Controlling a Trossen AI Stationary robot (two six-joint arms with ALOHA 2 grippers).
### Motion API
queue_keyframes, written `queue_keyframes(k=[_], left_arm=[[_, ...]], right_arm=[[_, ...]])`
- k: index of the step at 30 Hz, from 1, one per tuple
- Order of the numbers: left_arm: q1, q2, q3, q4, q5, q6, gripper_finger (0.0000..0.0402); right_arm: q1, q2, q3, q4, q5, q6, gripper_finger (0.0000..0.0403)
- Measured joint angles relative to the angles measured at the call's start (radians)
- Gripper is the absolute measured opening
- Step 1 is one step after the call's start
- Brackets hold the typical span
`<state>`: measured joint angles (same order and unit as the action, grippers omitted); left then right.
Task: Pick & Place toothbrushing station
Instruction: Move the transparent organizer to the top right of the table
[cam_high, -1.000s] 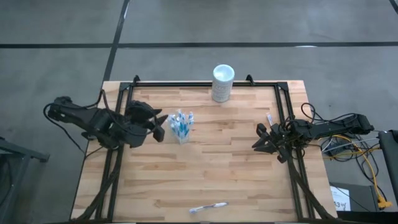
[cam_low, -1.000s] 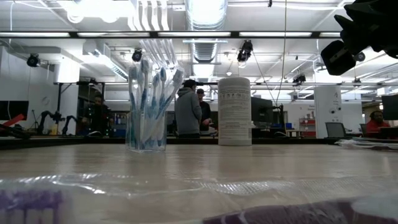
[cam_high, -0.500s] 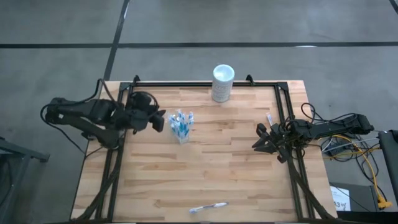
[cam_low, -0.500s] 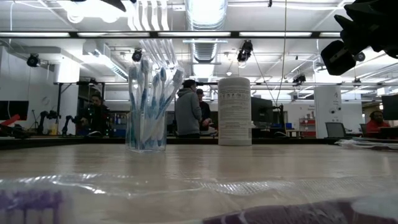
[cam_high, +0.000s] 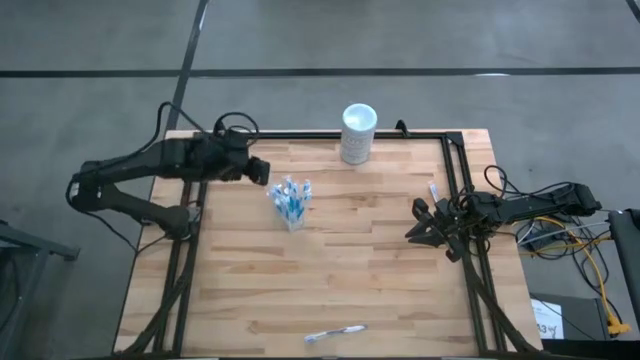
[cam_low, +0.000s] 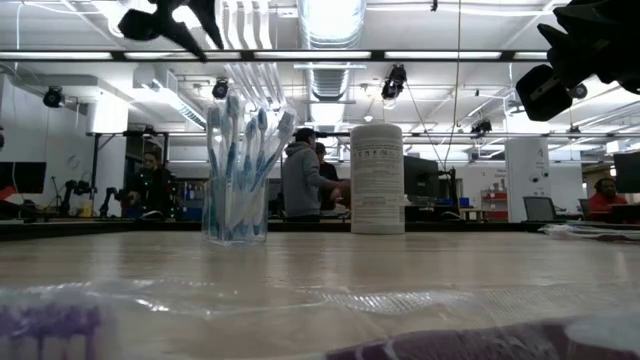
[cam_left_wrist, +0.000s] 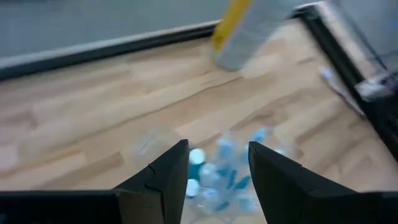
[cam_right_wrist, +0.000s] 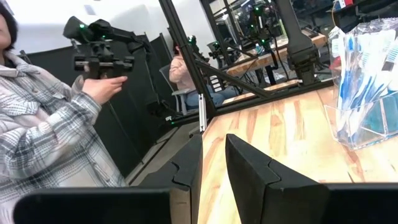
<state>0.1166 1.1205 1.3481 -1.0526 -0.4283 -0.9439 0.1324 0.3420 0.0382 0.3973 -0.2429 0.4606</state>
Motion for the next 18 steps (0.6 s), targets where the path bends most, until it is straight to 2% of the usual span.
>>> queue_keyframes(k=[10,18], left_arm=[[0.277,-0.001,-0.128,0.036,0.219,-0.041,0.017],[0.372,-0.001,-0.269,0.067,0.279,-0.246,0.017]], right_arm=[[0.0,0.0,0.0,0.0,0.0,0.0,0.0068],[0.0,0.0,0.0,0.0,0.0,0.0,0.0068]])
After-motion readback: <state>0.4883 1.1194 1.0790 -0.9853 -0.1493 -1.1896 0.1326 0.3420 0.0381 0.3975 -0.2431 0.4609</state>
